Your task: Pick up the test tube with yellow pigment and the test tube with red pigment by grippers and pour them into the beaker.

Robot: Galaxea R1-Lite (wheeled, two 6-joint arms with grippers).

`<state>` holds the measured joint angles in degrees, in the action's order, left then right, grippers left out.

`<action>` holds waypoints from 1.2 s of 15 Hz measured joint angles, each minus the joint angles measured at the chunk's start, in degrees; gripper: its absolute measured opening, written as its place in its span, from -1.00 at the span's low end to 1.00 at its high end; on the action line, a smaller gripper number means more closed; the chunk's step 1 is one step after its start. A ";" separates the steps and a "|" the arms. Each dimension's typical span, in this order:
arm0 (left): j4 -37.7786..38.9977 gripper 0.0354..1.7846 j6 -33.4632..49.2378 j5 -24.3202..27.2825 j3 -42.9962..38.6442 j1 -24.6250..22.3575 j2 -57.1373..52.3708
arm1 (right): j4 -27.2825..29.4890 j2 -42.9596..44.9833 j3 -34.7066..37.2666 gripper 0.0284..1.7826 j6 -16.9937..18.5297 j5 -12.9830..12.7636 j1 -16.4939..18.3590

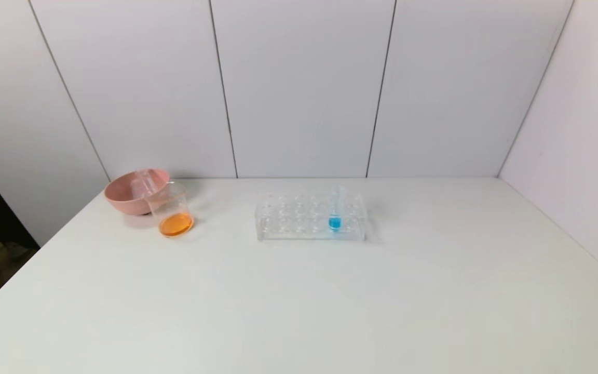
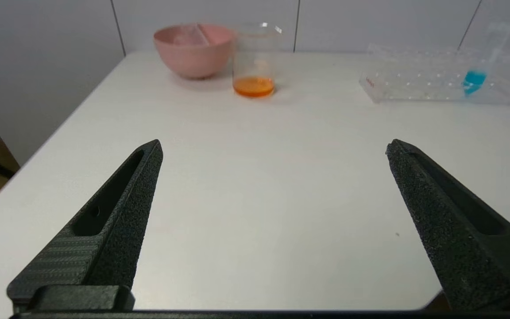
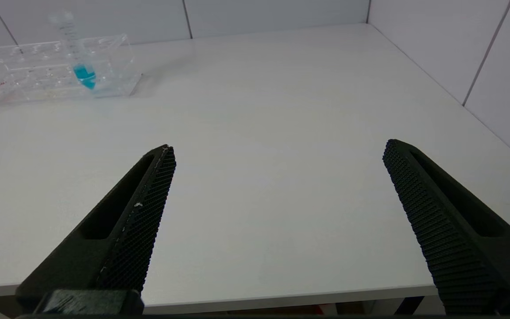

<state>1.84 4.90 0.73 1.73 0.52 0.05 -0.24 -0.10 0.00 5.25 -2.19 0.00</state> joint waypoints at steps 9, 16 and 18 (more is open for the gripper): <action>0.24 0.98 0.85 -3.15 -1.63 -0.28 -0.12 | 0.00 0.00 0.00 0.92 0.00 0.00 0.00; -1.38 0.98 -1.00 -2.52 -1.55 -0.41 -0.10 | 0.02 0.00 0.00 0.92 0.00 0.00 0.00; -1.22 0.98 0.33 -2.51 -1.66 -0.39 -0.10 | 0.00 0.00 0.00 0.92 0.00 0.00 0.00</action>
<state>0.62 5.23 -1.78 0.07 0.13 -0.05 -0.24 -0.10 0.00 5.25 -2.19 0.00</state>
